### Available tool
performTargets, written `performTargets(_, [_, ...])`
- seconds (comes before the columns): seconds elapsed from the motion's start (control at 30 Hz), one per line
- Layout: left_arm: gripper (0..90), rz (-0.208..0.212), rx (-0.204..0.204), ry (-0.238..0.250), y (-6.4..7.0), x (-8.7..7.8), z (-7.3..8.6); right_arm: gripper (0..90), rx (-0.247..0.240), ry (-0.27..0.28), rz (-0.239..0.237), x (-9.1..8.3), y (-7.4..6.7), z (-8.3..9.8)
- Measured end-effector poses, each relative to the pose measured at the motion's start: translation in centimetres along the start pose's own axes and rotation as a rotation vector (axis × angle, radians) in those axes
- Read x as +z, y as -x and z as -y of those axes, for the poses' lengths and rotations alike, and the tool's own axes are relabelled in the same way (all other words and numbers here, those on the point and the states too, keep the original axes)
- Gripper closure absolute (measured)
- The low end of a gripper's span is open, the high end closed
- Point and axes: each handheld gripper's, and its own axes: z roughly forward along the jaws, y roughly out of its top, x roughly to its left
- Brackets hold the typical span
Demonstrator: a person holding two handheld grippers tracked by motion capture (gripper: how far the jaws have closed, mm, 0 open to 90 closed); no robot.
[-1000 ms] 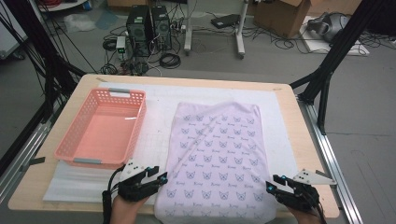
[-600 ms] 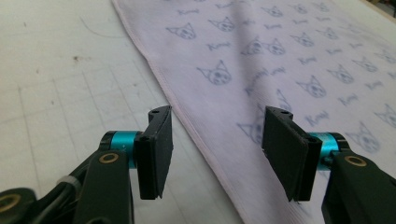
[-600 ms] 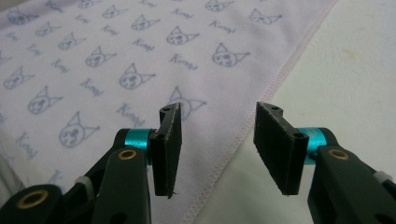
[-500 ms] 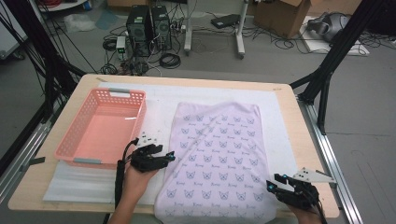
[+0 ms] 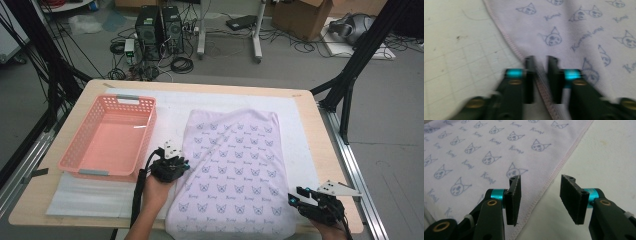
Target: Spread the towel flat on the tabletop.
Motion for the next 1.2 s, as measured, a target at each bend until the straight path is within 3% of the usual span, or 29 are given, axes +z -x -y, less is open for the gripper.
performTargets(0.07, [85.8,-0.023,0.002,0.007,0.1,-0.1,0.1,50.7,-0.006,0.002,-0.002,0.0,0.0,-0.1])
performTargets(0.1, [86.1,-0.052,0.019,0.007,0.2,-0.2,0.1,50.6,-0.007,0.0,-0.003,0.1,-0.1,-0.1])
performTargets(0.17, [86.4,-0.109,-0.001,0.016,-0.3,-0.4,0.3,50.6,-0.011,-0.013,0.005,0.5,0.1,0.0])
performTargets(0.23, [86.1,-0.069,-0.071,0.041,-1.2,-0.7,0.8,50.6,-0.006,-0.028,0.024,1.0,0.2,0.1])
performTargets(0.27, [84.6,-0.061,-0.078,0.041,-1.3,-0.7,0.8,51.5,-0.009,-0.029,0.03,1.2,0.3,0.1])
performTargets(0.3, [80.4,-0.039,-0.079,0.042,-1.4,-0.7,0.8,51.1,-0.007,-0.028,0.035,1.3,0.3,0.0])
performTargets(0.33, [68.9,-0.018,-0.086,0.043,-1.4,-0.8,0.8,51.2,-0.009,-0.026,0.046,1.4,0.3,-0.2])
performTargets(0.4, [56.2,0.002,-0.113,0.048,-1.6,-1.0,0.9,51.5,-0.004,-0.025,0.057,1.8,0.4,-0.6])
performTargets(0.53, [43.7,0.046,-0.159,0.085,-1.5,-2.2,1.7,57.6,-0.01,-0.034,0.078,2.9,0.6,-1.6])
performTargets(0.63, [41.4,0.085,-0.129,0.109,-0.9,-3.1,2.4,62.5,0.016,-0.037,0.091,3.7,1.0,-2.2])
performTargets(0.73, [41.4,0.111,-0.123,0.125,-0.6,-3.7,2.7,83.1,0.007,-0.047,0.098,4.1,1.2,-2.6])
performTargets(0.77, [41.4,0.118,-0.121,0.129,-0.5,-3.9,2.8,85.5,0.016,-0.051,0.074,4.2,1.4,-2.7])
performTargets(0.83, [41.4,0.115,-0.109,0.128,-0.4,-4.2,3.1,86.8,0.022,-0.059,0.073,4.1,1.5,-2.8])
performTargets(0.9, [41.5,0.112,-0.106,0.132,-0.3,-4.7,3.5,87.3,-0.016,-0.076,0.124,3.7,1.2,-2.8])
performTargets(1.07, [41.6,0.116,-0.101,0.126,-0.2,-5.5,4.3,87.3,-0.018,-0.085,0.17,2.1,1.4,-1.8])
performTargets(1.1, [41.6,0.119,-0.101,0.118,-0.1,-5.6,4.4,87.2,-0.019,-0.087,0.171,2.0,1.3,-1.8])
performTargets(1.17, [42.5,0.125,-0.094,0.109,0.2,-5.7,4.6,83.3,0.014,-0.09,0.129,2.0,1.4,-1.8])
performTargets(1.2, [43.2,0.13,-0.09,0.105,0.3,-5.8,4.6,77.0,0.028,-0.073,0.113,2.0,1.4,-1.7])
